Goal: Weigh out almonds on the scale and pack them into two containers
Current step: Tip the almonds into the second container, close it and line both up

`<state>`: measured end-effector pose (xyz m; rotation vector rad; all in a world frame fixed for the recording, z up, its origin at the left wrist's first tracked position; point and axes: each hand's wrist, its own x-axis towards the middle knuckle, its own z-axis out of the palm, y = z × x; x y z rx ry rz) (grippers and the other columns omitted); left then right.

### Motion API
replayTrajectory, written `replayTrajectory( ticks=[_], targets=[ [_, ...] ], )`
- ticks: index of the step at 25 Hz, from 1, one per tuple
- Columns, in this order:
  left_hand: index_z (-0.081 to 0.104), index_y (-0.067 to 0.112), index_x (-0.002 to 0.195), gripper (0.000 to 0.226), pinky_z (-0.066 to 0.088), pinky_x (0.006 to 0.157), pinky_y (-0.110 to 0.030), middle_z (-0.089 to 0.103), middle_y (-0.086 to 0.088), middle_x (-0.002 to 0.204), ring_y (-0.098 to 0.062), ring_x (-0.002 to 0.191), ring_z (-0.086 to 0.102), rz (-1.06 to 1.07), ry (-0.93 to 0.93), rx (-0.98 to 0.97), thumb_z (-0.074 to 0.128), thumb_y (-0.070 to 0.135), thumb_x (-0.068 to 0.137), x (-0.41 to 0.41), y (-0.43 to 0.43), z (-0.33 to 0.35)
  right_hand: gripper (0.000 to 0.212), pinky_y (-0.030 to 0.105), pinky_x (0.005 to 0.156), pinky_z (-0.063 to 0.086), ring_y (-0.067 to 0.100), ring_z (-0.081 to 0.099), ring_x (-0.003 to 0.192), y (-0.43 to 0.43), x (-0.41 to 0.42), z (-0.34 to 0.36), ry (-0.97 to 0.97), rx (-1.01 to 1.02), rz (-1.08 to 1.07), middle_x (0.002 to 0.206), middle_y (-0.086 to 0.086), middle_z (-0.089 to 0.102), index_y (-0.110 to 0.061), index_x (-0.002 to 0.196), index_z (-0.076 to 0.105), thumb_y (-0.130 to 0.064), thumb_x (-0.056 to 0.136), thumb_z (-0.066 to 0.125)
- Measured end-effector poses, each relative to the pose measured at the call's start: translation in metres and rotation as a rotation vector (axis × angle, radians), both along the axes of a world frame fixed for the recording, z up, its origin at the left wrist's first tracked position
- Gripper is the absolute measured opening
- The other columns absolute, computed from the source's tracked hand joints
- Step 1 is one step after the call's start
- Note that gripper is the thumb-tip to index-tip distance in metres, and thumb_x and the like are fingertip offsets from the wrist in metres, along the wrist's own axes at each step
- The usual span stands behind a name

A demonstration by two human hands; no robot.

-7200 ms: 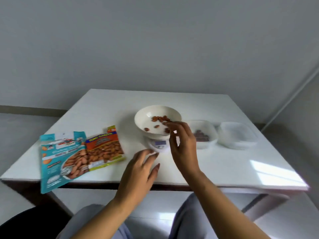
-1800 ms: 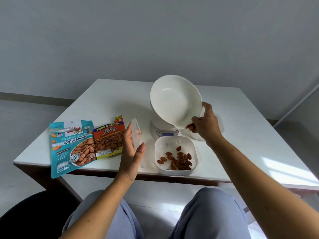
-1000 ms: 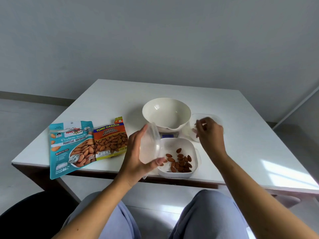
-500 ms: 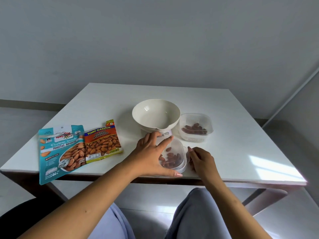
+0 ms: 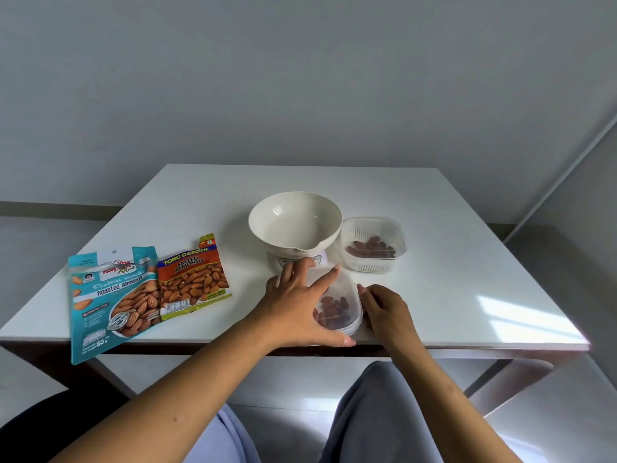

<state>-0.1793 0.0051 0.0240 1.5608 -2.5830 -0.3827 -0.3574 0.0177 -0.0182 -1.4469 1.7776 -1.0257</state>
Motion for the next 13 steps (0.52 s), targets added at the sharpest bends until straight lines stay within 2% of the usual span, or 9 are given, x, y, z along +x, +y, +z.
replayTrajectory(
  ticks=[2, 5, 8, 10, 13],
  targets=[
    [0.005, 0.042, 0.149, 0.117, 0.016, 0.119, -0.047, 0.0, 0.005, 0.155, -0.021, 0.147, -0.004, -0.018, 0.014, 0.004, 0.058, 0.086, 0.054, -0.009, 0.004, 0.001, 0.036, 0.028, 0.058, 0.041, 0.02, 0.052, 0.062, 0.004, -0.008, 0.002, -0.055, 0.009, -0.026, 0.077, 0.016, 0.067, 0.001, 0.08, 0.062, -0.028, 0.096, 0.048],
    [0.006, 0.04, 0.151, 0.117, 0.015, 0.121, -0.046, 0.001, 0.008, 0.156, -0.02, 0.147, 0.0, -0.081, 0.088, 0.027, 0.052, 0.089, 0.055, -0.03, 0.008, -0.001, 0.035, 0.036, 0.06, 0.047, 0.028, 0.055, 0.062, 0.012, -0.039, 0.003, -0.093, 0.0, -0.093, 0.074, 0.018, 0.066, -0.001, 0.077, 0.062, -0.03, 0.094, 0.052],
    [0.007, 0.033, 0.153, 0.098, 0.016, 0.121, -0.044, 0.0, 0.007, 0.159, -0.018, 0.148, 0.001, -0.161, 0.157, -0.002, 0.041, 0.081, 0.074, -0.056, 0.004, -0.008, 0.033, 0.042, 0.061, 0.052, 0.033, 0.057, 0.06, 0.018, -0.095, -0.001, -0.079, 0.018, -0.19, 0.066, 0.015, 0.065, -0.008, 0.07, 0.064, -0.032, 0.092, 0.056],
    [0.008, 0.027, 0.154, 0.083, 0.01, 0.123, -0.04, -0.005, 0.007, 0.161, -0.014, 0.149, -0.004, -0.174, 0.203, -0.057, 0.035, 0.068, 0.088, -0.069, -0.004, -0.009, 0.037, 0.04, 0.058, 0.049, 0.028, 0.052, 0.054, 0.019, -0.133, 0.001, -0.036, 0.013, -0.252, 0.054, 0.008, 0.058, -0.01, 0.061, 0.061, -0.031, 0.091, 0.057],
    [0.008, 0.02, 0.154, 0.077, 0.007, 0.124, -0.04, -0.005, 0.002, 0.163, -0.017, 0.15, -0.009, -0.168, 0.183, -0.203, 0.022, 0.062, 0.092, -0.085, -0.021, -0.012, 0.042, 0.03, 0.053, 0.036, 0.022, 0.044, 0.052, 0.015, -0.177, 0.007, 0.019, 0.006, -0.342, 0.047, 0.003, 0.049, -0.011, 0.056, 0.056, -0.033, 0.091, 0.057]
  ],
)
